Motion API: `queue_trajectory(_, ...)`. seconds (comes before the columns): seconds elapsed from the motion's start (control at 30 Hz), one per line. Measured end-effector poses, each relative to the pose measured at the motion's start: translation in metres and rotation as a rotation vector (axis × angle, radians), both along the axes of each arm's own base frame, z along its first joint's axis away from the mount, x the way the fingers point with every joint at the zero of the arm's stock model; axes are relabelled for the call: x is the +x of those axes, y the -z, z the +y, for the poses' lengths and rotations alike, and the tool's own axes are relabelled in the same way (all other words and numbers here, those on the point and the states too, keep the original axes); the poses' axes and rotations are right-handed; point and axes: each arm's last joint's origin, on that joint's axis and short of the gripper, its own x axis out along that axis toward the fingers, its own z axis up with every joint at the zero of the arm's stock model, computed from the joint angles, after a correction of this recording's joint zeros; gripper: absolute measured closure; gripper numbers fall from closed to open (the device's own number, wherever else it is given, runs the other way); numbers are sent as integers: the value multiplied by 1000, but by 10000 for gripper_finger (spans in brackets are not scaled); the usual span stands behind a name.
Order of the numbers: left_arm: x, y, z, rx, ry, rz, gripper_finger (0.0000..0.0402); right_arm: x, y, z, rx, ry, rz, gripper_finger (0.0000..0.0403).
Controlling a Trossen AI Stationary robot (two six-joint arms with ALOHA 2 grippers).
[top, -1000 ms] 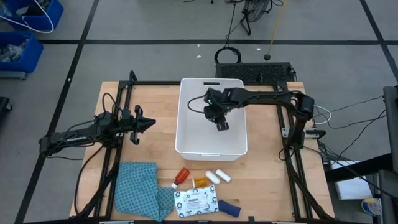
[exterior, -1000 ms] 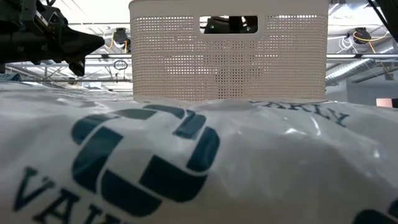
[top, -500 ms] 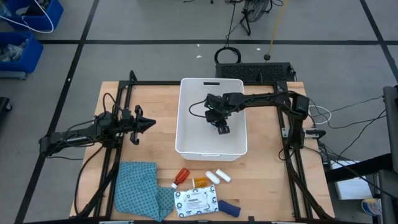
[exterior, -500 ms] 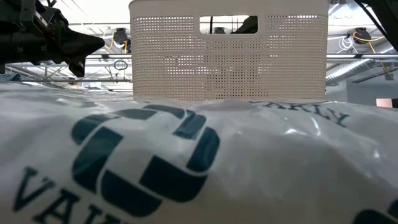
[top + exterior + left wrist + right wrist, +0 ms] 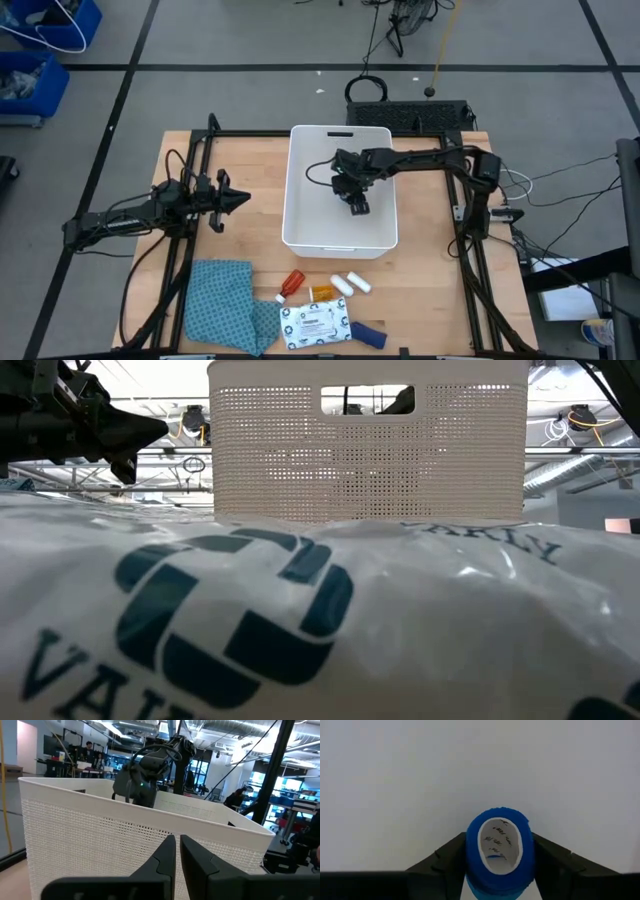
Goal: Pick & place medical supplies in basket/bin
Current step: Put the small blue bandage into the white bin, then put the red pill bottle into the white bin
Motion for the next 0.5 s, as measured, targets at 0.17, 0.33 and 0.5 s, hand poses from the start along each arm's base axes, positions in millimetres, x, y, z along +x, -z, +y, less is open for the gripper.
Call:
queue_trajectory(0.17, 0, 0, 0, 3, -1, -1, 373, -4, -14, 1, -14, 5, -32, 183)
queue_trajectory(0.33, 0, 0, 0, 6, -1, -2, 373, -6, -22, 2, -17, 11, -52, 171)
queue_trajectory(0.5, 0, -1, 0, 7, -1, -6, 373, -9, -24, 3, -8, 10, -36, 168)
